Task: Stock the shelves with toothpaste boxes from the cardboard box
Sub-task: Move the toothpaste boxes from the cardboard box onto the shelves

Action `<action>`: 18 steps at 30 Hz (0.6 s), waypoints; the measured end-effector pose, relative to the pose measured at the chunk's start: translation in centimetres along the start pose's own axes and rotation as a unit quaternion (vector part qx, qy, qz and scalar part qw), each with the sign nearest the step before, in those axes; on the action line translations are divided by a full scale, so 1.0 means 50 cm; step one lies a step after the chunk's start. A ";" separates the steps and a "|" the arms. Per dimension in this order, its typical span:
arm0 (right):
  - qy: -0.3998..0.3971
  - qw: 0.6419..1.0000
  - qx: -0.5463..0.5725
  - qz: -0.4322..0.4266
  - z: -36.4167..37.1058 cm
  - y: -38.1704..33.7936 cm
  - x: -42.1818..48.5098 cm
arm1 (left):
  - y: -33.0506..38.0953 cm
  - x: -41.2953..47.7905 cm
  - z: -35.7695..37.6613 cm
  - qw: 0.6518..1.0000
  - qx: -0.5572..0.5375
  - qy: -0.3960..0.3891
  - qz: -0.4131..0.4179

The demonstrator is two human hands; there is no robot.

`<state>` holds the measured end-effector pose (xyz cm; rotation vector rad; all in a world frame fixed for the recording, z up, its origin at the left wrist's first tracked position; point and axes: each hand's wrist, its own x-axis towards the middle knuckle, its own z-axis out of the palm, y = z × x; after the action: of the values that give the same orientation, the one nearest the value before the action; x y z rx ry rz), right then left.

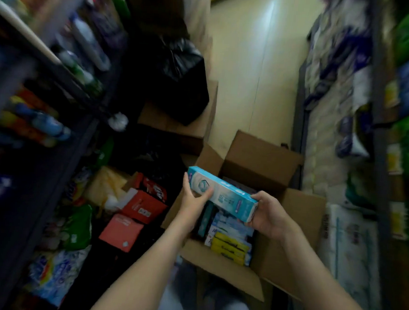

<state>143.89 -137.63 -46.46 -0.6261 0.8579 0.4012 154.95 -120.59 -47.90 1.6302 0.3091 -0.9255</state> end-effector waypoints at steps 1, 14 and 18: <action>-0.021 1.000 -0.018 -0.001 0.033 -0.022 -0.029 | 0.038 -0.027 -0.016 0.999 -0.037 0.004 0.010; -0.148 0.930 -0.329 -0.066 0.502 -0.189 -0.158 | 0.347 -0.269 -0.303 0.900 -0.381 0.128 0.168; -0.187 0.903 -0.373 -0.103 0.624 -0.169 -0.144 | 0.365 -0.337 -0.410 0.858 -0.472 0.125 0.161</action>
<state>162.21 -124.14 -22.39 -1.2874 0.2362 0.6380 163.95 -102.42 -22.87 0.8234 0.5445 -0.2014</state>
